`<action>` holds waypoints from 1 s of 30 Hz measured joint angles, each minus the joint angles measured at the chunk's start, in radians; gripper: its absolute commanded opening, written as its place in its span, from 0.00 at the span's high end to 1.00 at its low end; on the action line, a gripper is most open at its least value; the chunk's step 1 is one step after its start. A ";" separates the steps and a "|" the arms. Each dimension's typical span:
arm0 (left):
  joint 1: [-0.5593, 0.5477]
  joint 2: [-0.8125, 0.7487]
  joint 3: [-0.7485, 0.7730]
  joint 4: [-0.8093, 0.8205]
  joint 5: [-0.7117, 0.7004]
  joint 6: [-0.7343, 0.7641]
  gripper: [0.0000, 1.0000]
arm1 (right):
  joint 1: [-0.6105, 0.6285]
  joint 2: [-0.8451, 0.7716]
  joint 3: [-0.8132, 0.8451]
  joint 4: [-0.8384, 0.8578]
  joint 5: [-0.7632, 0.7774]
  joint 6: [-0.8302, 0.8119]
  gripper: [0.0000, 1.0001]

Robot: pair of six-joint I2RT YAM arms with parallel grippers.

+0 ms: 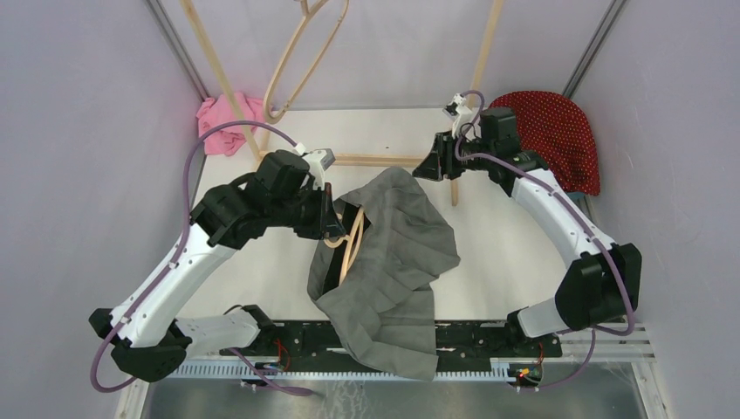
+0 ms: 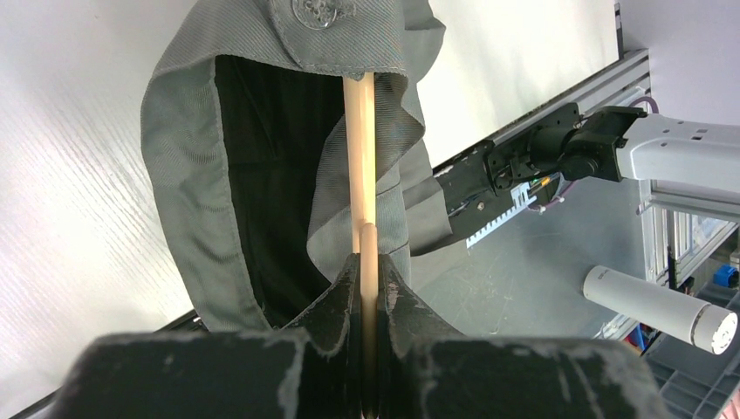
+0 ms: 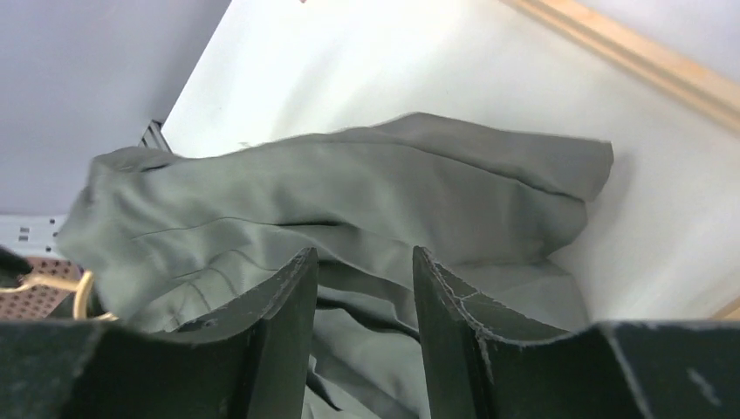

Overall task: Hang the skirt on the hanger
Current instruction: Hang the skirt on the hanger.

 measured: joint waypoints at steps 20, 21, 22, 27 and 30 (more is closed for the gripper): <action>0.000 0.013 -0.008 0.013 0.009 0.015 0.97 | 0.293 0.058 0.231 -0.193 0.154 -0.185 0.52; 0.000 0.013 -0.008 0.014 0.009 0.015 0.97 | 0.296 0.065 0.232 -0.198 0.164 -0.185 0.52; 0.000 0.013 -0.008 0.016 0.010 0.015 0.97 | 0.298 0.070 0.233 -0.200 0.171 -0.187 0.52; 0.000 0.014 -0.007 0.018 0.011 0.015 0.97 | 0.308 0.090 0.242 -0.218 0.216 -0.192 0.52; 0.000 0.015 -0.007 0.019 0.011 0.015 0.97 | 0.312 0.111 0.274 -0.235 0.253 -0.198 0.53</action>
